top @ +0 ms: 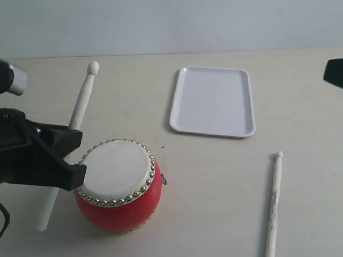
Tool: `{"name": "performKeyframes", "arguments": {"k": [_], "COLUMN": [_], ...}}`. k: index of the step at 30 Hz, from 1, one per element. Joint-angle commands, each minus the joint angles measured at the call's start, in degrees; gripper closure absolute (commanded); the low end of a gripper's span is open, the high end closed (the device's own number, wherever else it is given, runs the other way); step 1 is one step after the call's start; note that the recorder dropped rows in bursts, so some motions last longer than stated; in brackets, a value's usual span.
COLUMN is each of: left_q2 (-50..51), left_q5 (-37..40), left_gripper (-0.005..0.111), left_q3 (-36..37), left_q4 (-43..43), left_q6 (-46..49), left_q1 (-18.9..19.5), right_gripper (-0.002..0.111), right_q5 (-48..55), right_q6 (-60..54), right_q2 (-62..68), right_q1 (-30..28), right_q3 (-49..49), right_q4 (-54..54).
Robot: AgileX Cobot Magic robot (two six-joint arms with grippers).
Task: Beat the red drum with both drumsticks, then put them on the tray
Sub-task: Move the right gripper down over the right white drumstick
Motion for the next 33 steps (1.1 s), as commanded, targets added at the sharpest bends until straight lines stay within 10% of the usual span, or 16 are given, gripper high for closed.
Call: {"name": "performKeyframes", "arguments": {"k": [1, 9, 22, 33], "left_q2": [-0.6, -0.6, -0.6, -0.6], "left_q5": [-0.1, 1.2, 1.3, 1.3], "left_gripper": [0.107, 0.107, 0.107, 0.107], "left_q3": [0.6, 0.6, 0.6, 0.6], "left_q4": [-8.4, -13.9, -13.7, -13.6], "left_q6": [7.1, 13.1, 13.2, 13.2], "left_q1": [0.0, 0.0, 0.0, 0.0], "right_gripper": [0.108, 0.108, 0.108, 0.108], "right_q5": [4.2, 2.0, -21.0, -28.2], "right_q6": [-2.7, -4.8, -5.2, 1.3], "right_q2": [8.5, 16.3, 13.1, 15.0], "right_q1": [-0.2, 1.1, 30.7, 40.5], "right_q3": [-1.6, -1.6, -1.6, -3.0], "right_q4": [-2.2, -2.9, -7.5, -9.4]}}
